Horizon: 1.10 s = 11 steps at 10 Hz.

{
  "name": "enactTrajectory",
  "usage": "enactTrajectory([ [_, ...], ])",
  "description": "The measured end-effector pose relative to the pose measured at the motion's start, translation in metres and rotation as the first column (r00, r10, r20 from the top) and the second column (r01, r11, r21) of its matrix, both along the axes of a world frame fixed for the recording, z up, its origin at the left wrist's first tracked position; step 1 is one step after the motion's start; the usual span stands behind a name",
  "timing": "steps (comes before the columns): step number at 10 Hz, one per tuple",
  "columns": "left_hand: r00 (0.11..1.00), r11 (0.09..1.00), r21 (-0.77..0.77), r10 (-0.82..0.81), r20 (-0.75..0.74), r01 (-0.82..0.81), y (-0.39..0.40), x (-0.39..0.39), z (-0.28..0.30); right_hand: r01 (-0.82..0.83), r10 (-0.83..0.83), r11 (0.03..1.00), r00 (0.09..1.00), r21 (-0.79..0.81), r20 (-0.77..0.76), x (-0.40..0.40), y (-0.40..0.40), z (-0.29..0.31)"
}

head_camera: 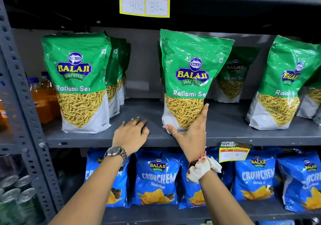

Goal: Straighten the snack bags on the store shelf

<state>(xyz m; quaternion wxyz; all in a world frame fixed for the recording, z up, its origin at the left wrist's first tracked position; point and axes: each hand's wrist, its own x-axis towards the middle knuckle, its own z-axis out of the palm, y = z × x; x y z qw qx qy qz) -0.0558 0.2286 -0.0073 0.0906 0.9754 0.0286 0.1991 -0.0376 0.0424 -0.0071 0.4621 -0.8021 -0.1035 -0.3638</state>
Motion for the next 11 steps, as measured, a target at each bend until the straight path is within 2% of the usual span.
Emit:
enactTrajectory([
  [4,1.0,1.0,0.013,0.001,0.006,-0.001,0.0005,0.0006,-0.0007,0.076,-0.079,0.993,0.997,-0.09,-0.022,0.0111,0.0059,0.0019],
  [9,1.0,1.0,0.007,0.003,-0.009,-0.003,-0.0016,-0.0011,0.0019,0.101,-0.106,0.989,0.994,-0.112,-0.039,0.0104,0.0066,0.002],
  [10,1.0,1.0,-0.005,0.001,-0.001,-0.001,-0.0012,-0.0018,0.001,0.07,-0.072,0.993,0.997,-0.098,-0.018,0.0108,0.0055,-0.002],
  [11,1.0,1.0,-0.008,0.005,0.012,-0.005,-0.0021,-0.0015,0.0007,0.01,-0.012,0.999,0.998,0.044,0.064,0.0055,0.0025,-0.0009],
])
